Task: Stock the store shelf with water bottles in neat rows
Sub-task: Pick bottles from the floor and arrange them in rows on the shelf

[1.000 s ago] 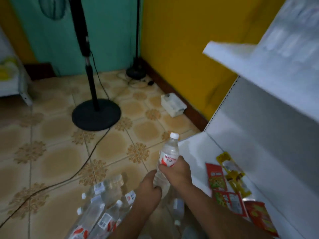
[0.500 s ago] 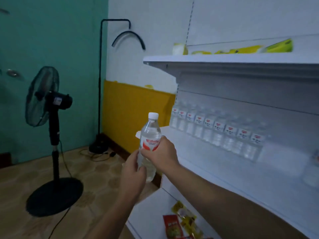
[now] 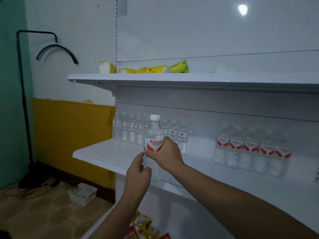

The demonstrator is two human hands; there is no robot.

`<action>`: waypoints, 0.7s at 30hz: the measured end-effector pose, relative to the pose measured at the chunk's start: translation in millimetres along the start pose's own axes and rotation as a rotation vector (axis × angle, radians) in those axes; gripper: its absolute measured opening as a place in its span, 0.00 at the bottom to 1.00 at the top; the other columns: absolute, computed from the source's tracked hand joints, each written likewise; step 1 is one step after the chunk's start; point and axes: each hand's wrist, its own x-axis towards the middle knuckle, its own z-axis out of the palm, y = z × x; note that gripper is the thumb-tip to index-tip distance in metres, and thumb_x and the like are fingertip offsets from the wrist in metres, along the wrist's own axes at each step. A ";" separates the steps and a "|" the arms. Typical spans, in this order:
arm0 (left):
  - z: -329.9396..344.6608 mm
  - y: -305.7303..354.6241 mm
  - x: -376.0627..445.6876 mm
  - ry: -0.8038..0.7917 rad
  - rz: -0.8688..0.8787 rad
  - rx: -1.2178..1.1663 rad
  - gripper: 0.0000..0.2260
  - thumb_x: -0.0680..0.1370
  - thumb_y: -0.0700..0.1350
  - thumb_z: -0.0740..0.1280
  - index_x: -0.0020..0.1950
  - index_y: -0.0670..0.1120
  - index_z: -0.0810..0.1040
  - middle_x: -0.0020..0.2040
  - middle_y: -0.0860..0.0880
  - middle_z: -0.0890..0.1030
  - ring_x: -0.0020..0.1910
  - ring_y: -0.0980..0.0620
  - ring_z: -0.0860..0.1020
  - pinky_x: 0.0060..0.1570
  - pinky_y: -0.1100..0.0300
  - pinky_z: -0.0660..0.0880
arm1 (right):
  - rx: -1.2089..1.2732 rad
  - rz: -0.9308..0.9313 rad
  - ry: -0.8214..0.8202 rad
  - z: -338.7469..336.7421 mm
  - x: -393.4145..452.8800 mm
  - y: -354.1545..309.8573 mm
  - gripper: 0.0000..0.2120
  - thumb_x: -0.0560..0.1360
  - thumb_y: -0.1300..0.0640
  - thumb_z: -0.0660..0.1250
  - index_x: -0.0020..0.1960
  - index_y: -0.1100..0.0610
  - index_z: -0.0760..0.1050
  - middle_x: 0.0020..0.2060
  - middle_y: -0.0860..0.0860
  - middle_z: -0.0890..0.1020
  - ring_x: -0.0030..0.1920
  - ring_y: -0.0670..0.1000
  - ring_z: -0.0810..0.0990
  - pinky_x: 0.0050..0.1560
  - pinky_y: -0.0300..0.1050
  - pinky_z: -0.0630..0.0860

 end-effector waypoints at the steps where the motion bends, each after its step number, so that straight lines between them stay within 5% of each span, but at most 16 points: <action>1: 12.1 4.2 -0.5 -0.014 0.004 -0.007 0.24 0.75 0.32 0.58 0.69 0.50 0.70 0.52 0.61 0.73 0.48 0.65 0.72 0.50 0.65 0.69 | -0.008 0.011 0.019 -11.7 -0.7 7.0 0.27 0.64 0.42 0.77 0.56 0.51 0.73 0.51 0.47 0.82 0.48 0.49 0.81 0.48 0.46 0.79; 7: 87.8 20.1 -5.6 -0.183 0.027 -0.063 0.23 0.76 0.33 0.59 0.69 0.50 0.71 0.55 0.57 0.75 0.47 0.67 0.73 0.44 0.73 0.67 | -0.023 0.120 0.158 -82.3 -12.3 56.4 0.28 0.64 0.43 0.78 0.59 0.52 0.73 0.52 0.48 0.81 0.51 0.50 0.81 0.50 0.45 0.79; 11: 142.4 31.4 -20.7 -0.305 0.054 -0.096 0.23 0.76 0.33 0.59 0.68 0.49 0.71 0.57 0.56 0.75 0.54 0.57 0.73 0.50 0.69 0.67 | -0.076 0.195 0.259 -132.8 -27.4 92.5 0.27 0.63 0.43 0.78 0.57 0.50 0.74 0.50 0.47 0.83 0.50 0.49 0.82 0.51 0.49 0.81; 21: 260.3 53.3 -80.4 -0.616 0.063 -0.174 0.25 0.77 0.34 0.59 0.73 0.48 0.65 0.70 0.49 0.71 0.67 0.51 0.70 0.64 0.60 0.65 | -0.228 0.392 0.487 -243.5 -98.6 156.4 0.27 0.64 0.44 0.78 0.58 0.52 0.74 0.51 0.48 0.82 0.49 0.50 0.82 0.47 0.43 0.79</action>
